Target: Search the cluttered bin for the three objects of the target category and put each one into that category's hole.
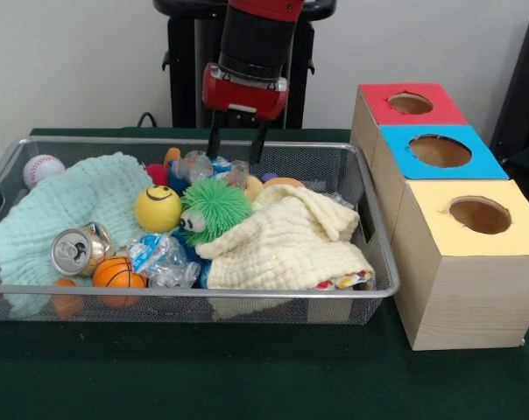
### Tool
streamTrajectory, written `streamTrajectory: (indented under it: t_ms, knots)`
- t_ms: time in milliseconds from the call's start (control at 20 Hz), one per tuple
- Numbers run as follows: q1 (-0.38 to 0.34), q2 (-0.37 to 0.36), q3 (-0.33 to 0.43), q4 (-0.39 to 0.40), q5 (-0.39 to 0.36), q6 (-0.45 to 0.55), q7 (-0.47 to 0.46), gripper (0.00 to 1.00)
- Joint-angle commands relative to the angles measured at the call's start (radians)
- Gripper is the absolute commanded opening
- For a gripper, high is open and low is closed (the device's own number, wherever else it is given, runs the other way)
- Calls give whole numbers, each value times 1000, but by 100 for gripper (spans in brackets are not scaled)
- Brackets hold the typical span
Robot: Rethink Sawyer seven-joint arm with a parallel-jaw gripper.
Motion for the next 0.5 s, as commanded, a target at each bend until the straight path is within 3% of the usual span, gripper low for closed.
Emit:
streamTrajectory:
  t_ms: [50,500]
  knots:
    - [11,94,-15,-63,-23,-54,144,100]
    - [12,179,-17,-40,-10,-156,173,100]
